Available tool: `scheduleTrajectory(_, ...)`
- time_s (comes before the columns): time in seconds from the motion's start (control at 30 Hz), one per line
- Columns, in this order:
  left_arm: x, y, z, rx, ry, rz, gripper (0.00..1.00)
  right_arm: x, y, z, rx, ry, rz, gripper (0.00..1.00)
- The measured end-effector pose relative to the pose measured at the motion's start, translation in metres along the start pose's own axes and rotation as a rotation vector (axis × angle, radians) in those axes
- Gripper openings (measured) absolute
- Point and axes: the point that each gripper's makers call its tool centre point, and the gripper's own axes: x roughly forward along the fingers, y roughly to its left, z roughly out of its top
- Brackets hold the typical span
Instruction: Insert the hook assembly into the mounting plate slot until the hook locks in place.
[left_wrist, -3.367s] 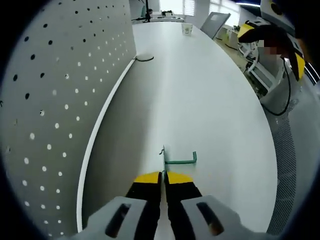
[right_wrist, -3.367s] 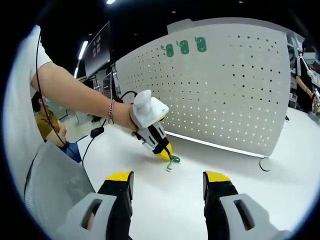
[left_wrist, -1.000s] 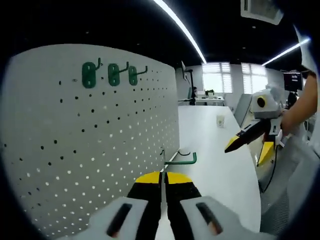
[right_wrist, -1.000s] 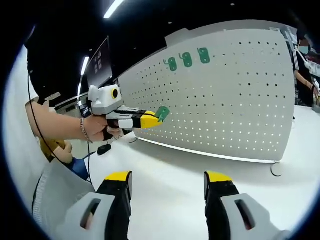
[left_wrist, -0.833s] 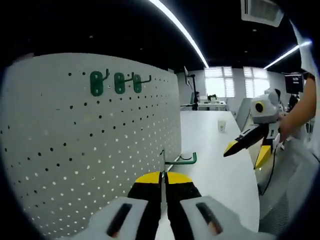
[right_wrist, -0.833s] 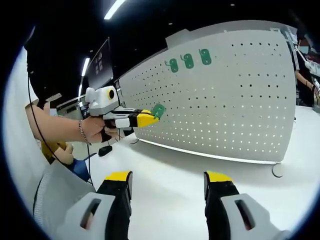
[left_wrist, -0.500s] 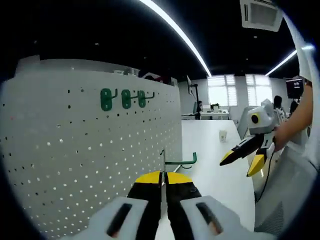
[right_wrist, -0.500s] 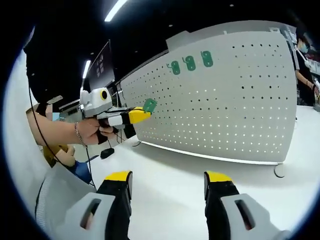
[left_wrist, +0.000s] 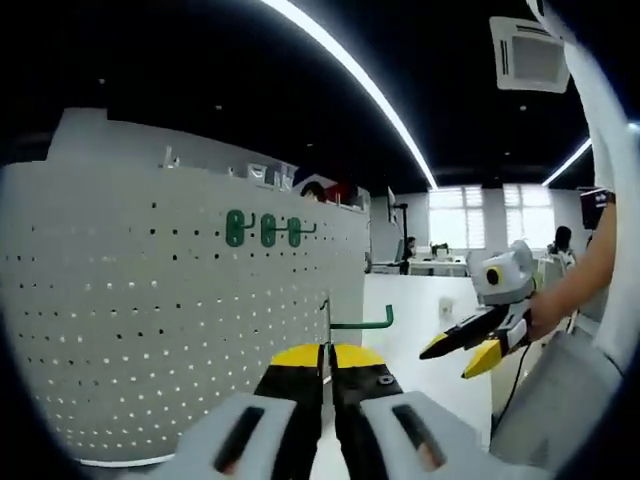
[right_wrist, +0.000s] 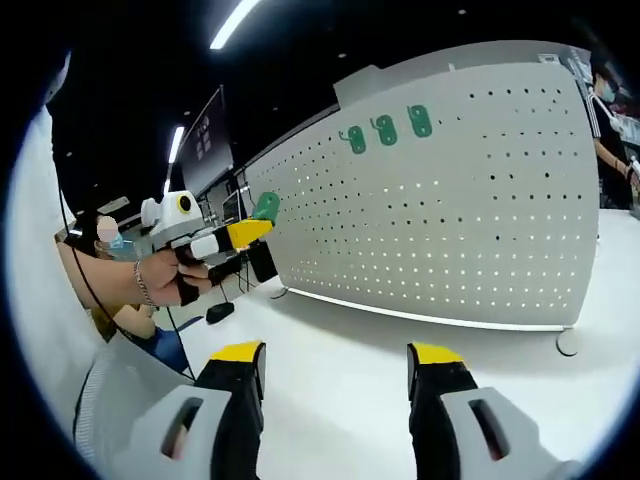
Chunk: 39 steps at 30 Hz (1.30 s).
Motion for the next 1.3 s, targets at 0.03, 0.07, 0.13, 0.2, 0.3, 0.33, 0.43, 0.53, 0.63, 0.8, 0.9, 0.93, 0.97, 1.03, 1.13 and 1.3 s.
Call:
scheduleTrajectory(0.03, -0.003, -0.001, 0.002, -0.005, -0.010, 0.002, 0.01, 0.000, 0.000, 0.000, 0.003, -0.003, 0.000, 0.55)
scheduleTrajectory(0.07, -0.005, -0.002, 0.004, -0.006, -0.017, 0.008, 0.01, 0.000, 0.000, 0.000, 0.007, -0.005, -0.001, 0.55)
scheduleTrajectory(0.13, -0.008, -0.001, 0.006, -0.017, -0.032, 0.020, 0.01, -0.001, 0.000, 0.001, 0.018, -0.011, -0.002, 0.55)
scheduleTrajectory(0.2, -0.010, 0.000, 0.005, -0.020, -0.037, 0.029, 0.01, -0.001, 0.000, 0.000, 0.019, -0.011, -0.001, 0.55)
scheduleTrajectory(0.3, -0.010, -0.001, 0.004, -0.021, -0.035, 0.029, 0.01, 0.000, 0.001, 0.001, 0.018, -0.014, 0.000, 0.55)
scheduleTrajectory(0.33, -0.009, -0.001, 0.004, -0.019, -0.032, 0.030, 0.01, 0.000, 0.001, 0.002, 0.018, -0.016, 0.001, 0.55)
scheduleTrajectory(0.43, -0.008, -0.001, 0.003, -0.022, -0.027, 0.031, 0.01, -0.001, 0.004, 0.009, 0.016, -0.042, 0.007, 0.54)
scheduleTrajectory(0.53, -0.006, -0.003, 0.003, -0.016, -0.022, 0.029, 0.01, -0.003, 0.011, 0.028, 0.010, -0.139, 0.031, 0.52)
scheduleTrajectory(0.63, -0.006, -0.003, 0.002, -0.015, -0.017, 0.026, 0.01, -0.010, 0.025, 0.053, 0.045, -0.278, 0.093, 0.51)
scheduleTrajectory(0.8, -0.006, -0.002, -0.001, -0.019, -0.011, 0.030, 0.01, -0.009, 0.030, 0.060, 0.017, -0.297, 0.108, 0.50)
scheduleTrajectory(0.9, -0.006, -0.002, -0.001, -0.017, -0.009, 0.032, 0.01, -0.004, 0.033, 0.060, 0.016, -0.287, 0.119, 0.50)
scheduleTrajectory(0.93, -0.005, -0.002, -0.001, -0.015, -0.008, 0.033, 0.01, -0.002, 0.035, 0.061, 0.016, -0.289, 0.124, 0.50)
scheduleTrajectory(0.97, -0.005, -0.002, -0.001, -0.017, -0.007, 0.033, 0.01, 0.000, 0.039, 0.064, 0.022, -0.303, 0.144, 0.49)
scheduleTrajectory(1.03, -0.004, -0.002, -0.003, -0.016, 0.002, 0.039, 0.01, 0.007, 0.043, 0.069, 0.033, -0.315, 0.163, 0.48)
scheduleTrajectory(1.13, -0.003, -0.002, -0.004, -0.016, 0.006, 0.041, 0.01, 0.017, 0.049, 0.074, 0.037, -0.326, 0.181, 0.46)
scheduleTrajectory(1.3, -0.003, -0.002, -0.002, -0.014, 0.001, 0.050, 0.01, 0.028, 0.059, 0.086, 0.044, -0.355, 0.216, 0.42)
